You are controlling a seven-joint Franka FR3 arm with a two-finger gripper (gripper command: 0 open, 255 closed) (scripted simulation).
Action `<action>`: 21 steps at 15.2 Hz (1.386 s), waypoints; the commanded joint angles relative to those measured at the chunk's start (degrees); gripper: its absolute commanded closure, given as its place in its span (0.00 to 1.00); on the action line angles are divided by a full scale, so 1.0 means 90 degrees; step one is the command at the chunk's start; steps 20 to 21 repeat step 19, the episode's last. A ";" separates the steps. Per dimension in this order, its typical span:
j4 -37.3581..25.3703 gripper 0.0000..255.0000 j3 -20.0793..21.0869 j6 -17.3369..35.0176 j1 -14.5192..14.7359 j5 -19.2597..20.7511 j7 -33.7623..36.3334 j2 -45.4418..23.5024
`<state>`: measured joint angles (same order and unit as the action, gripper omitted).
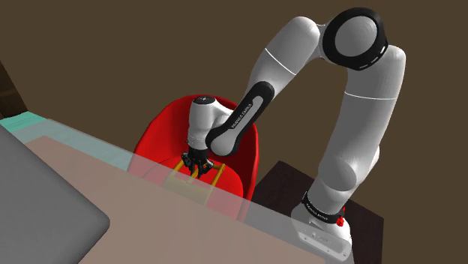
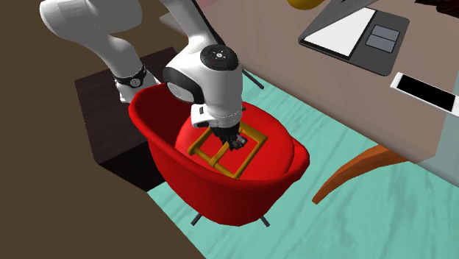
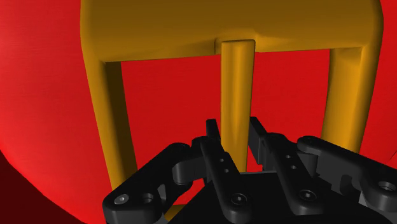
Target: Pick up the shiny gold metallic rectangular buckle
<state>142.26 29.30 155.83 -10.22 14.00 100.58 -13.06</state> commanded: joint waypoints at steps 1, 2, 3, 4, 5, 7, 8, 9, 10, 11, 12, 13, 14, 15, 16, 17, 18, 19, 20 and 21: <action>0.0000 1.00 0.0000 0.0003 0.0001 0.0000 0.0000 -0.0003; 0.0017 1.00 0.0010 0.0005 -0.0006 -0.0015 -0.0008 0.0014; 0.0026 1.00 0.0079 -0.0070 -0.0054 -0.0135 -0.0094 0.0112; 0.0032 1.00 0.0146 -0.0146 -0.0100 -0.0255 -0.0180 0.0209; 0.0037 1.00 0.0208 -0.0224 -0.0142 -0.0375 -0.0266 0.0307; 0.0040 1.00 0.0317 -0.0382 -0.0212 -0.0615 -0.0437 0.0502; 0.0038 1.00 0.0363 -0.0464 -0.0241 -0.0733 -0.0521 0.0600; 0.0035 1.00 0.0405 -0.0546 -0.0266 -0.0849 -0.0603 0.0697; 0.0030 1.00 0.0441 -0.0630 -0.0286 -0.0963 -0.0684 0.0794; 0.0023 1.00 0.0471 -0.0715 -0.0303 -0.1073 -0.0763 0.0890; 0.0013 1.00 0.0497 -0.0802 -0.0315 -0.1180 -0.0839 0.0985; 0.0002 1.00 0.0518 -0.0890 -0.0325 -0.1283 -0.0912 0.1079; -0.0011 1.00 0.0535 -0.0978 -0.0332 -0.1382 -0.0982 0.1172; -0.0025 1.00 0.0548 -0.1068 -0.0336 -0.1476 -0.1049 0.1263; -0.0042 1.00 0.0557 -0.1159 -0.0338 -0.1566 -0.1113 0.1353; -0.0060 1.00 0.0562 -0.1251 -0.0337 -0.1651 -0.1174 0.1442; -0.0063 1.00 0.0560 -0.1265 -0.0334 -0.1664 -0.1183 0.1456; -0.0063 1.00 0.0559 -0.1265 -0.0333 -0.1665 -0.1183 0.1456; -0.0063 1.00 0.0559 -0.1265 -0.0333 -0.1665 -0.1183 0.1456; -0.0063 1.00 0.0559 -0.1265 -0.0333 -0.1665 -0.1183 0.1456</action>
